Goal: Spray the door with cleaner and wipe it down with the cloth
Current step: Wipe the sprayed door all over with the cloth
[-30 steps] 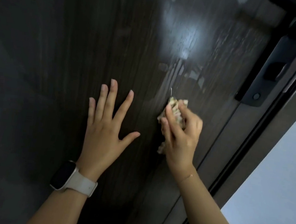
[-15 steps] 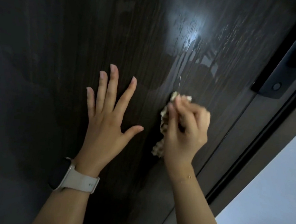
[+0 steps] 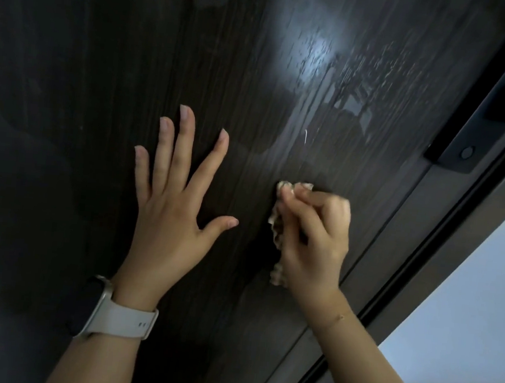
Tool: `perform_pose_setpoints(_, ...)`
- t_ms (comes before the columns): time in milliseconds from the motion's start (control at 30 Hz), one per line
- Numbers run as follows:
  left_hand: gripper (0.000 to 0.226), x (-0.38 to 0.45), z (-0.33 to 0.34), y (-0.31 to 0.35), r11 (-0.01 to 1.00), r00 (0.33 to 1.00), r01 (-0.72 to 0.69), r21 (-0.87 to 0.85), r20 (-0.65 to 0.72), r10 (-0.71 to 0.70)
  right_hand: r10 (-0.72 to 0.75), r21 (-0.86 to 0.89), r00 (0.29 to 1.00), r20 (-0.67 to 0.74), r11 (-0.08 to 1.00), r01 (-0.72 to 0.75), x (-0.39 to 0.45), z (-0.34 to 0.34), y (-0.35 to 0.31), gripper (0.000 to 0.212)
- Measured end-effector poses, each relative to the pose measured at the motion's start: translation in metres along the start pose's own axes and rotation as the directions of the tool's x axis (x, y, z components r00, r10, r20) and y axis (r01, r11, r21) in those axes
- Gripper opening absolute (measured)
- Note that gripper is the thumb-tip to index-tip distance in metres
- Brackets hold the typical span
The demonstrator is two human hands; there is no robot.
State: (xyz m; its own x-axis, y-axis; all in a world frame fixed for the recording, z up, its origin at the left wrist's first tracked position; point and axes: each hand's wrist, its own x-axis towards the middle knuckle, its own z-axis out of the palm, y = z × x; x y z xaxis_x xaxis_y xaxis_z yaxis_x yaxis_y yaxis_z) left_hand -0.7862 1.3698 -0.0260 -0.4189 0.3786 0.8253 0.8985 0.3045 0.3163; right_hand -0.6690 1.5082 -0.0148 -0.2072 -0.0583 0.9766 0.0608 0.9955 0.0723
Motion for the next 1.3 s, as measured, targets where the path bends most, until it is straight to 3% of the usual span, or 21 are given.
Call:
perform_pose_setpoints(67,0.107,0.0,0.001,0.0,1.0,1.0,0.001,-0.002,-0.001,-0.001,-0.065,-0.033,0.997,0.033,0.997,0.067,0.022,-0.009,0.01,0.012)
perform_pose_setpoints(167,0.106,0.0,0.001,-0.001,1.0,1.0,-0.005,-0.003,0.0,0.005,0.007,-0.018,0.991,-0.135,1.0,-0.01,0.072,-0.015,0.024,0.008)
perform_pose_setpoints(233,0.105,0.0,0.0,-0.001,1.0,1.0,-0.009,-0.007,0.003,0.009,0.013,-0.023,0.99,-0.138,1.0,-0.016,0.072,-0.013,0.02,0.012)
perform_pose_setpoints(300,0.105,-0.001,0.0,-0.002,1.0,1.0,-0.01,-0.009,-0.002,0.01,-0.119,-0.074,0.991,0.066,0.99,0.124,0.045,-0.008,0.015,0.019)
perform_pose_setpoints(400,0.105,-0.001,0.001,-0.002,1.0,1.0,-0.007,-0.014,-0.013,0.007,-0.293,-0.061,0.899,0.326,0.942,0.329,0.038,-0.017,0.018,0.022)
perform_pose_setpoints(467,0.105,0.0,0.0,-0.002,1.0,1.0,-0.009,-0.016,-0.01,0.009,-0.29,-0.097,0.919,0.266,0.941,0.325,0.066,-0.022,0.024,0.016)
perform_pose_setpoints(533,0.105,0.0,0.0,-0.002,1.0,1.0,-0.01,-0.002,-0.008,0.01,-0.175,-0.131,0.98,0.089,0.974,0.186,0.091,-0.023,0.024,0.012)
perform_pose_setpoints(600,0.104,0.0,0.0,-0.002,1.0,1.0,-0.011,0.0,-0.002,0.011,-0.114,-0.127,0.992,0.054,0.985,0.12,0.084,-0.017,0.017,0.011)
perform_pose_setpoints(700,0.105,-0.001,0.0,-0.001,1.0,1.0,-0.004,0.001,-0.004,0.004,-0.253,-0.081,0.915,0.315,0.953,0.291,0.044,-0.012,0.011,0.021)
perform_pose_setpoints(767,0.106,-0.001,0.0,-0.001,1.0,1.0,0.001,-0.001,-0.006,-0.001,-0.318,-0.059,0.852,0.416,0.926,0.374,0.05,-0.018,0.014,0.022)
perform_pose_setpoints(833,0.106,0.0,0.0,-0.001,1.0,1.0,-0.002,-0.009,-0.003,0.002,-0.31,-0.099,0.892,0.33,0.928,0.359,0.078,-0.022,0.017,0.014)
perform_pose_setpoints(900,0.106,0.0,0.0,-0.001,1.0,1.0,-0.001,-0.011,-0.003,0.001,-0.227,-0.134,0.963,0.144,0.96,0.246,0.102,-0.024,0.019,0.011)
perform_pose_setpoints(967,0.106,0.0,0.001,-0.002,1.0,1.0,-0.001,-0.007,-0.003,0.001,-0.169,-0.131,0.982,0.085,0.975,0.18,0.1,-0.02,0.015,0.012)
perform_pose_setpoints(1033,0.105,0.0,0.001,-0.002,1.0,1.0,0.0,-0.006,-0.006,0.0,-0.236,-0.088,0.95,0.206,0.962,0.258,0.074,-0.014,0.012,0.016)
perform_pose_setpoints(1133,0.104,-0.001,0.001,-0.002,1.0,1.0,0.003,-0.013,-0.004,-0.003,-0.39,0.014,0.814,0.43,0.905,0.425,0.059,-0.016,0.009,0.02)
perform_pose_setpoints(1167,0.104,0.0,0.001,-0.002,1.0,1.0,0.003,-0.016,-0.005,-0.003,-0.4,0.015,0.81,0.43,0.9,0.436,0.071,-0.018,0.011,0.017)
perform_pose_setpoints(1200,0.105,0.0,0.001,-0.002,1.0,1.0,0.002,-0.019,-0.005,-0.002,-0.376,-0.007,0.848,0.374,0.913,0.408,0.086,-0.019,0.012,0.014)
perform_pose_setpoints(1300,0.107,0.0,0.001,-0.002,1.0,1.0,0.002,-0.022,-0.003,-0.002,-0.183,-0.03,0.983,0.026,0.983,0.183,0.136,-0.022,0.016,0.011)
